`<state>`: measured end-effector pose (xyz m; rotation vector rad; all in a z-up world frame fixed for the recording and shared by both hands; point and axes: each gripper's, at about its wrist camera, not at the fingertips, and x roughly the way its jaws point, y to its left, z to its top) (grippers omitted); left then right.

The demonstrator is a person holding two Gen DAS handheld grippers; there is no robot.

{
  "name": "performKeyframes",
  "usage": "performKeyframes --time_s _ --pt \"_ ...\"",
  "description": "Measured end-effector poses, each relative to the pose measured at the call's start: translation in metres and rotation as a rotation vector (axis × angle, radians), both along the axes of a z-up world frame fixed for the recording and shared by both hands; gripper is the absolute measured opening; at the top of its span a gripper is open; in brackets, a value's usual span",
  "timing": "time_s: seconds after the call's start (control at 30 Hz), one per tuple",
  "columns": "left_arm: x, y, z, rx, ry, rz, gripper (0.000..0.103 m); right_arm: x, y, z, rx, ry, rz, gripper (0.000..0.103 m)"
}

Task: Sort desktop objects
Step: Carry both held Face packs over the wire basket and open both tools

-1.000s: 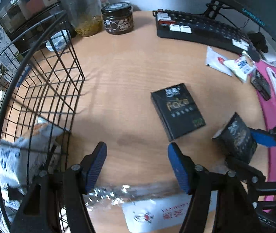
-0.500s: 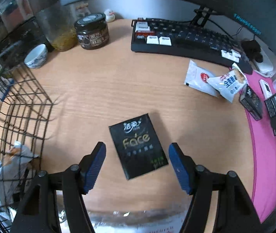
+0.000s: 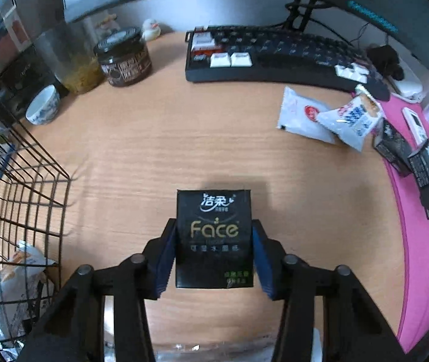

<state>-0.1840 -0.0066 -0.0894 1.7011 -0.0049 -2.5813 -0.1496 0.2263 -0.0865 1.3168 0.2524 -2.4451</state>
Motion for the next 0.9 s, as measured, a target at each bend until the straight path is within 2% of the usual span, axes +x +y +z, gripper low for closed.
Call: performKeyframes --time_s 0.23,0.4,0.53,0.73,0.9 --pt "0.039 0.004 0.057 -0.029 0.134 -0.042 0.052 0.024 -0.030 0.025 -0.043 0.017 0.037 0.047" --pt "0.073 -0.021 0.097 -0.042 0.227 -0.002 0.052 0.049 -0.090 0.053 -0.085 0.051 0.143 0.047" --pt "0.099 -0.054 0.115 -0.058 0.271 0.053 0.052 0.070 -0.144 0.075 -0.122 0.084 0.249 0.047" --pt "0.135 -0.121 0.127 -0.087 0.295 0.181 0.052 0.090 -0.220 0.095 -0.150 0.109 0.368 0.047" --pt "0.151 -0.179 0.121 -0.090 0.277 0.295 0.052 0.096 -0.273 0.092 -0.132 0.107 0.434 0.047"
